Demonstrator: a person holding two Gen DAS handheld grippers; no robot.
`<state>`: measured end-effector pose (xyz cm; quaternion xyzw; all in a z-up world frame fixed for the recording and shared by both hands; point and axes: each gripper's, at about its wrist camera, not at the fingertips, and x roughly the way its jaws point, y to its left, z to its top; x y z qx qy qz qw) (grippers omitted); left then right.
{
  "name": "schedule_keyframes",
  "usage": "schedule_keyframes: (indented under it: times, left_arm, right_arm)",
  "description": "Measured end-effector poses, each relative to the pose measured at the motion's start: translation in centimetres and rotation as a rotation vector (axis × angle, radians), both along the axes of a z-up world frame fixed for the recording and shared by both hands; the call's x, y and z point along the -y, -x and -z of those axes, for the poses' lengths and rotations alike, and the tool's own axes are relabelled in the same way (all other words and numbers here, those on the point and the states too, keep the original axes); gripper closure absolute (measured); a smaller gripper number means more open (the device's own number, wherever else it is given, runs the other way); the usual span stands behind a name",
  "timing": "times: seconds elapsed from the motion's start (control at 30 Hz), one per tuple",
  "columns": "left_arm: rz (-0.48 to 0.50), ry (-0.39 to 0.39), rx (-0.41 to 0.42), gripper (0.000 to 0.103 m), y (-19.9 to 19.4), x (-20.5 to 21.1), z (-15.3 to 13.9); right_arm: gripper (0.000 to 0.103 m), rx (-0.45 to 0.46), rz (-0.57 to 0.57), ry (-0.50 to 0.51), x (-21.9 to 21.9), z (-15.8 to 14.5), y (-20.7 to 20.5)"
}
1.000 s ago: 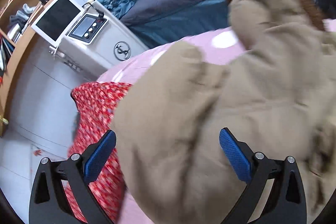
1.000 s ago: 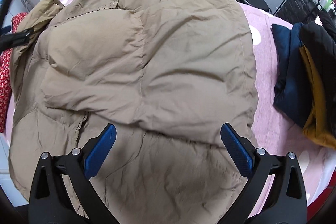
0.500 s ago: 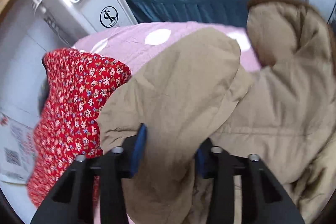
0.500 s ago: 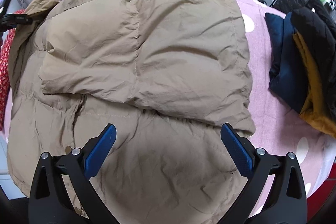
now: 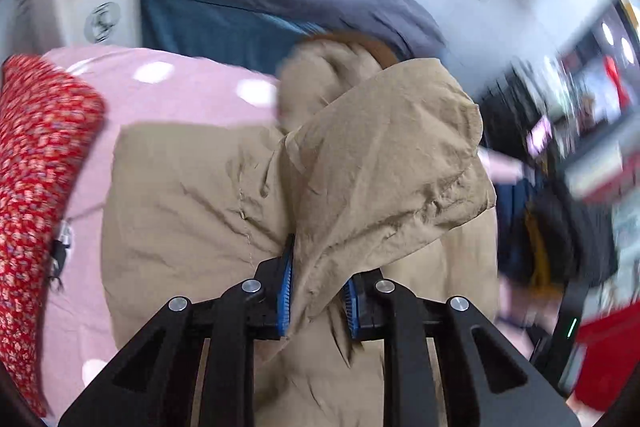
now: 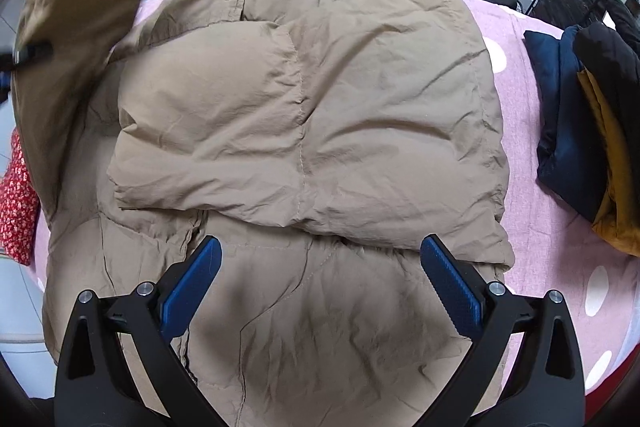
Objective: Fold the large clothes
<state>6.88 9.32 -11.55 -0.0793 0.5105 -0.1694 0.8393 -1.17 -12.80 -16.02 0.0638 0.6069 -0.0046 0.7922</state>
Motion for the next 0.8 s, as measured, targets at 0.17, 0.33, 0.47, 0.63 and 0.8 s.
schedule_keyframes:
  times: [0.17, 0.33, 0.47, 0.63, 0.8]
  left_arm:
    - [0.143, -0.222, 0.004, 0.082, 2.8, 6.5, 4.3]
    - [0.144, -0.297, -0.047, 0.063, 1.4, 8.5, 6.9]
    - [0.244, -0.3, -0.05, 0.019, 2.2, 10.5, 6.9]
    - [0.262, -0.286, -0.023, 0.014, 3.8, 10.7, 5.8]
    - [0.186, -0.218, -0.036, 0.013, 4.7, 8.6, 4.8]
  right_arm:
    - [0.005, -0.005, 0.054, -0.031, 1.2, 0.1, 0.0]
    - [0.005, -0.016, 0.098, -0.053, 2.3, 0.0, 0.3]
    - [0.005, -0.016, 0.125, -0.081, 3.0, -0.2, 0.1]
    - [0.005, 0.053, 0.166, -0.141, 3.3, -2.4, -0.9]
    - [0.005, 0.142, 0.142, -0.211, 2.1, -5.9, -4.3]
